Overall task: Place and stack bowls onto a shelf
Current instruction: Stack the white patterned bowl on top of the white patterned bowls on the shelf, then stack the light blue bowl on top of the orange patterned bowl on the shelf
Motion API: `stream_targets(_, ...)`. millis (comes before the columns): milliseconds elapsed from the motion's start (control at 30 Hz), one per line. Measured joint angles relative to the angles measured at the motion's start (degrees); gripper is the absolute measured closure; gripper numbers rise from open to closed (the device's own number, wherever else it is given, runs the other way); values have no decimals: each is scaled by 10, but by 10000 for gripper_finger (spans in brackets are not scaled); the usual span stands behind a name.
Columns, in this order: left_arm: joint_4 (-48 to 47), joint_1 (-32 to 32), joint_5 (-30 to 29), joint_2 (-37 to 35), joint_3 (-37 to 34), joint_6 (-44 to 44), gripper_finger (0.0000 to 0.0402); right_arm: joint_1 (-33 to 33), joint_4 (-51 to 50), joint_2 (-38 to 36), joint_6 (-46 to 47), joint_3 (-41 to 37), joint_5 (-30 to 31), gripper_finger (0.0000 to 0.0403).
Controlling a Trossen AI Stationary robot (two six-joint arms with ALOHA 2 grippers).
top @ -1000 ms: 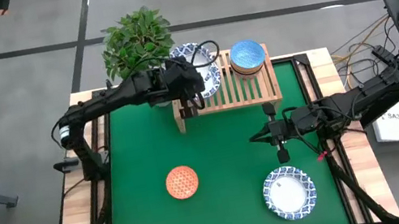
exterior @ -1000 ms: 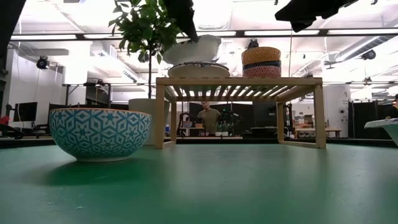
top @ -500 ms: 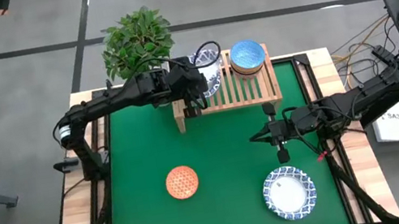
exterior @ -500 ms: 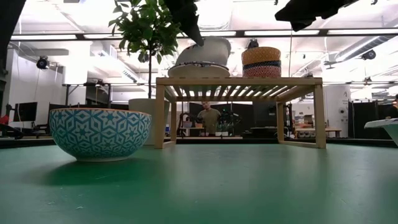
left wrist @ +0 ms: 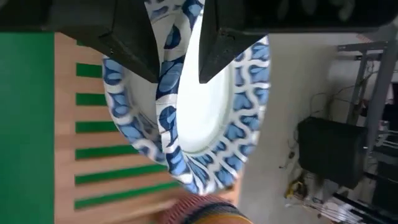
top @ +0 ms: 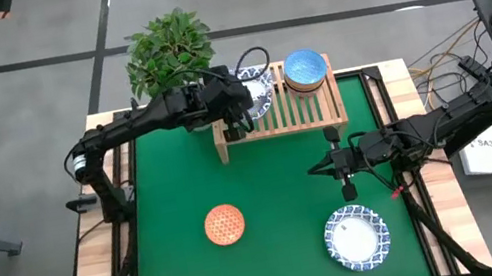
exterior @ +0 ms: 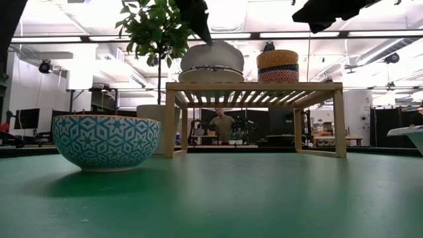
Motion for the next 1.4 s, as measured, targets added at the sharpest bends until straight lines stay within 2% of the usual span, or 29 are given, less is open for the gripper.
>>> stream_targets(233,-7,-2,39,-1,49,-32,305,0,0,0,-3,0,0,394)
stream_targets(433,-8,-2,43,-1,48,-57,306,0,0,0,-5,0,0,394)
stream_targets(500,-9,-4,69,-1,41,-71,306,0,0,0,-5,-1,0,394)
stream_targets(667,-53,-7,210,-1,20,-76,311,0,0,0,-7,-1,0,394)
stream_targets(867,-47,-9,211,0,-38,-118,332,0,0,0,-9,-1,0,394)
stream_targets(933,-47,-14,235,-1,-52,-138,340,0,0,0,-9,-1,0,394)
stream_targets(1067,-68,-46,286,-1,-71,-161,363,0,3,2,5,-1,0,394)
stream_targets(1233,-108,-111,288,-10,-90,-191,391,0,3,17,52,-1,0,394)
stream_targets(1400,-112,-182,289,-31,-175,-225,399,1,3,43,103,-2,0,394)
